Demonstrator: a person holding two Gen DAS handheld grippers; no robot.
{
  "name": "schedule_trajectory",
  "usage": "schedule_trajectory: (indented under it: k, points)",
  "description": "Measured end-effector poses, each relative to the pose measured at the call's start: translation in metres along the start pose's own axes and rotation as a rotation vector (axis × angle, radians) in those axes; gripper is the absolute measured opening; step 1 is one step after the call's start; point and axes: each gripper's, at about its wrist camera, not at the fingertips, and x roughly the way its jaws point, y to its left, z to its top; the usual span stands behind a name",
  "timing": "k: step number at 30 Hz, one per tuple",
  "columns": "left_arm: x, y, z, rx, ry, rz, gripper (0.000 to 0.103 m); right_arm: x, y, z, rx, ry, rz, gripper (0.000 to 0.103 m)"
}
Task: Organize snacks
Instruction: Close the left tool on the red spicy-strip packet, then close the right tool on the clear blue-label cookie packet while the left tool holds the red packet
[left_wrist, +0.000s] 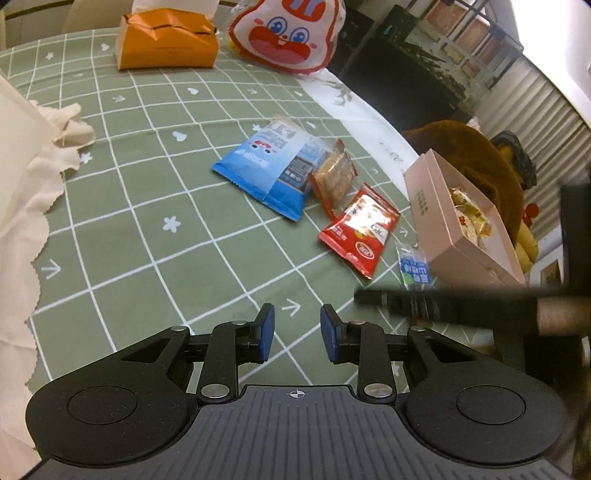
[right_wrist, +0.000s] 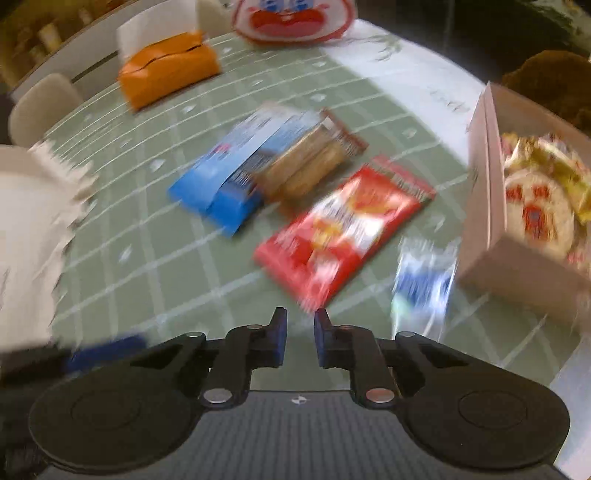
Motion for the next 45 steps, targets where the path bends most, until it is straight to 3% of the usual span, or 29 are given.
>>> schedule_trajectory:
  k: [3,8,10,11,12,14,18,22,24,27,28,31,34,36,40,42,45]
  points:
    - [0.001,-0.006,0.0,0.02,-0.004,-0.021,0.031,-0.01,0.0,-0.026,0.016,0.019,0.003,0.016]
    - [0.012,-0.025,0.002,0.068,-0.01,-0.067,0.031,-0.041,-0.008,-0.058,0.001,-0.038,-0.042,0.016]
    - [0.019,-0.035,0.01,0.102,-0.015,-0.087,0.031,-0.051,-0.018,-0.065,0.011,-0.061,-0.076,0.02]
    - [0.022,-0.041,0.016,0.123,-0.025,-0.096,0.031,-0.055,-0.023,-0.066,0.022,-0.068,-0.085,0.026]
    - [0.025,-0.048,0.025,0.156,-0.038,-0.108,0.031,-0.058,-0.029,-0.068,0.036,-0.073,-0.094,0.036]
    - [0.034,-0.061,0.041,0.231,-0.043,-0.115,0.031,-0.063,-0.044,-0.07,0.072,-0.083,-0.108,0.043]
    - [0.065,-0.094,0.06,0.44,0.024,-0.074,0.032,-0.066,-0.064,-0.077,0.12,-0.089,-0.117,0.043]
    - [0.095,-0.122,0.05,0.66,0.077,0.032,0.032,-0.066,-0.082,-0.083,0.167,-0.092,-0.123,0.043]
    - [0.108,-0.128,0.041,0.702,0.14,0.029,0.033,-0.063,-0.091,-0.082,0.174,-0.087,-0.129,0.043]
    - [0.112,-0.131,0.032,0.762,0.16,-0.007,0.046,-0.06,-0.105,-0.078,0.194,-0.088,-0.137,0.043]
    - [0.111,-0.13,0.032,0.767,0.166,-0.022,0.051,-0.059,-0.11,-0.077,0.202,-0.088,-0.135,0.043]
    - [0.109,-0.123,0.047,0.683,0.175,-0.063,0.051,-0.052,-0.124,-0.073,0.224,-0.077,-0.121,0.046]
    - [0.111,-0.121,0.062,0.649,0.118,0.006,0.049,-0.048,-0.133,-0.074,0.252,-0.093,-0.095,0.055]
    - [0.125,-0.12,0.07,0.654,0.159,0.041,0.049,-0.047,-0.135,-0.073,0.249,-0.099,-0.081,0.063]
    - [0.141,-0.123,0.083,0.639,0.166,0.057,0.05,-0.042,-0.129,-0.071,0.197,-0.097,-0.084,0.072]
    - [0.15,-0.122,0.091,0.607,0.182,0.074,0.057,-0.041,-0.125,-0.073,0.176,-0.107,-0.085,0.08]
    - [0.16,-0.12,0.098,0.581,0.184,0.088,0.066,-0.038,-0.114,-0.077,0.123,-0.121,-0.111,0.085]
